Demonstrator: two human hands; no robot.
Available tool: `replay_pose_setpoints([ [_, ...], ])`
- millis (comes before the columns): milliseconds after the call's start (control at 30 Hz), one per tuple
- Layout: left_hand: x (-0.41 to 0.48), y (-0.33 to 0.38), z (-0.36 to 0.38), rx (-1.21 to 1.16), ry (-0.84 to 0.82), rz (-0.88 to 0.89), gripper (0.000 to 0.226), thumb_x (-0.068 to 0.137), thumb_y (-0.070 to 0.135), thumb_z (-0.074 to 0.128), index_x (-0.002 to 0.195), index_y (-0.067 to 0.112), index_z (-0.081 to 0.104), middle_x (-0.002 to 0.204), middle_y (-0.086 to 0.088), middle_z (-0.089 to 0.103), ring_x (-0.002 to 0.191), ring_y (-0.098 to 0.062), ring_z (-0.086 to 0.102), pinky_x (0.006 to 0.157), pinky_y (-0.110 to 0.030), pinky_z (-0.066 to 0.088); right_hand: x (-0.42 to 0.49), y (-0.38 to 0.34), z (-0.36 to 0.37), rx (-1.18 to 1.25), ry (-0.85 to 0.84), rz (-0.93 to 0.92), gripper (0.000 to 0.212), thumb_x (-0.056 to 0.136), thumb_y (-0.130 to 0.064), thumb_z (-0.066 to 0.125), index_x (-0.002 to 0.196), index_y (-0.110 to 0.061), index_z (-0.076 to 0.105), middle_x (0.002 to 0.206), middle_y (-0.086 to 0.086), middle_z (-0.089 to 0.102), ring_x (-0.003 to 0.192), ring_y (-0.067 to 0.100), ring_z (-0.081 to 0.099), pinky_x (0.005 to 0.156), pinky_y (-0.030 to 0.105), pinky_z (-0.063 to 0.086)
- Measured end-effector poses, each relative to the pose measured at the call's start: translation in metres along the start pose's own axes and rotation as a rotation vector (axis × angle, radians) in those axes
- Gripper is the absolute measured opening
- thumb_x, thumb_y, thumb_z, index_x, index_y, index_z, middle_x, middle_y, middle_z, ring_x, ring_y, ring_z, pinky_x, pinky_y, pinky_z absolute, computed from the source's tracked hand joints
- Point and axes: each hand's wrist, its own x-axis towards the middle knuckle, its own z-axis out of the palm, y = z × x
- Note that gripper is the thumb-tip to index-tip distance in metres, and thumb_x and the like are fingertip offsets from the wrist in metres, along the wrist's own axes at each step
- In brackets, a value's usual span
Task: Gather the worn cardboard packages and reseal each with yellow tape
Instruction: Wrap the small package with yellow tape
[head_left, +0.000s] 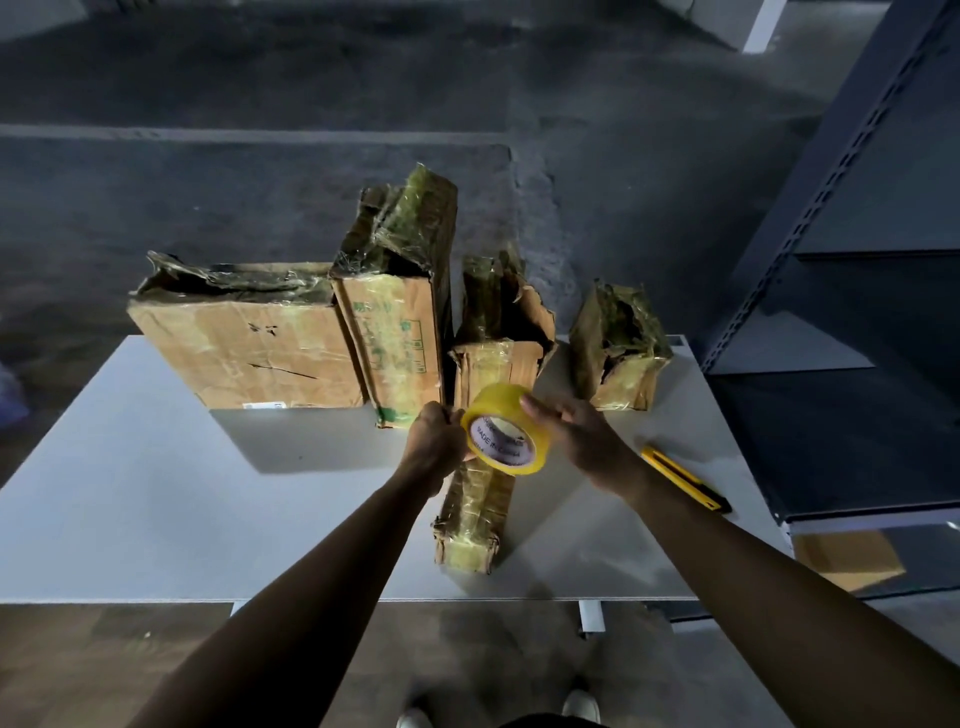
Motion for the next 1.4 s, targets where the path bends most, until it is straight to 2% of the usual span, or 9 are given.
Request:
replay_pose_setpoints([
  [100, -0.002, 0.000, -0.002, 0.011, -0.034, 0.023, 0.010, 0.100, 0.008, 0.050, 0.105, 0.000, 0.047, 0.099, -0.019, 0.061, 0.081, -0.029, 0.069, 0.058, -0.039, 0.062, 0.003, -0.004, 0.007, 0.066, -0.002, -0.010, 0.075, 0.081, -0.064, 0.069, 0.094, 0.010, 0.065, 0.090, 0.037, 0.060, 0.082, 0.022, 0.056, 0.079, 0.037, 0.043],
  [167, 0.000, -0.001, -0.004, 0.004, -0.045, 0.042, 0.011, 0.102, 0.010, 0.047, 0.105, 0.000, 0.047, 0.103, -0.018, 0.062, 0.075, -0.027, 0.071, 0.053, -0.032, 0.059, 0.007, -0.006, 0.007, -0.002, 0.040, -0.047, 0.062, 0.088, -0.047, 0.071, 0.066, 0.007, 0.050, 0.062, 0.024, 0.037, 0.065, 0.020, 0.041, 0.065, 0.036, 0.035],
  [267, 0.010, -0.007, -0.014, 0.100, -0.025, 0.079, 0.003, 0.101, 0.006, 0.046, 0.103, 0.004, 0.048, 0.104, -0.017, 0.064, 0.078, -0.024, 0.069, 0.054, -0.028, 0.054, 0.010, -0.002, -0.001, -0.187, 0.099, -0.052, 0.054, 0.088, -0.039, 0.073, 0.058, -0.016, 0.035, 0.056, 0.000, 0.022, 0.052, 0.011, 0.028, 0.057, 0.034, 0.027],
  [467, 0.020, -0.026, -0.014, 0.347, -0.015, 0.111, 0.027, 0.103, 0.025, 0.045, 0.112, 0.000, 0.050, 0.108, -0.022, 0.065, 0.095, -0.033, 0.065, 0.082, -0.046, 0.056, 0.010, 0.010, -0.003, -0.422, 0.100, 0.034, 0.061, 0.080, -0.055, 0.074, 0.053, -0.019, 0.033, 0.047, -0.008, 0.025, 0.044, 0.009, 0.029, 0.049, 0.029, 0.025],
  [800, 0.025, -0.046, 0.001, 0.450, -0.031, 0.066, 0.035, 0.105, 0.027, 0.044, 0.116, -0.006, 0.052, 0.112, -0.022, 0.061, 0.102, -0.034, 0.057, 0.074, -0.033, 0.038, 0.010, 0.014, 0.000, -0.519, 0.102, 0.040, 0.062, 0.086, -0.051, 0.069, 0.054, -0.023, 0.026, 0.050, -0.009, 0.022, 0.043, 0.009, 0.027, 0.054, 0.031, 0.023],
  [1033, 0.033, -0.057, 0.010, 0.240, -0.061, -0.158, 0.041, 0.103, 0.032, 0.049, 0.081, -0.001, 0.059, 0.063, -0.008, 0.052, 0.054, -0.017, 0.046, 0.047, -0.025, 0.030, 0.014, 0.020, -0.009, -0.401, 0.091, 0.132, 0.059, 0.084, -0.059, 0.068, 0.058, -0.023, 0.029, 0.054, -0.007, 0.023, 0.047, 0.006, 0.029, 0.055, 0.032, 0.024],
  [1233, 0.042, -0.063, 0.009, 0.009, -0.198, -0.337, 0.040, 0.097, 0.048, 0.055, 0.088, 0.009, 0.058, 0.082, -0.013, 0.059, 0.069, -0.024, 0.052, 0.065, -0.033, 0.038, 0.013, 0.034, -0.011, -0.277, 0.022, 0.229, 0.057, 0.079, -0.074, 0.059, 0.072, -0.020, 0.043, 0.068, 0.002, 0.034, 0.065, 0.017, 0.042, 0.066, 0.036, 0.029],
  [1333, 0.038, -0.059, 0.009, -0.094, -0.201, -0.431, 0.041, 0.091, 0.045, 0.067, 0.102, 0.016, 0.040, 0.093, -0.011, 0.060, 0.072, -0.017, 0.058, 0.059, -0.028, 0.042, 0.014, 0.038, -0.012, -0.302, 0.041, 0.249, 0.083, 0.069, -0.085, 0.058, 0.082, -0.003, 0.056, 0.074, 0.002, 0.044, 0.071, 0.016, 0.051, 0.069, 0.035, 0.034],
  [1400, 0.036, -0.058, 0.012, 0.031, -0.161, -0.319, 0.037, 0.092, 0.039, 0.067, 0.097, 0.008, 0.046, 0.083, -0.010, 0.058, 0.063, -0.016, 0.054, 0.050, -0.025, 0.039, 0.013, 0.040, -0.013, -0.305, 0.056, 0.283, 0.092, 0.062, -0.091, 0.057, 0.092, -0.004, 0.062, 0.079, 0.001, 0.052, 0.076, 0.021, 0.060, 0.071, 0.035, 0.040],
])
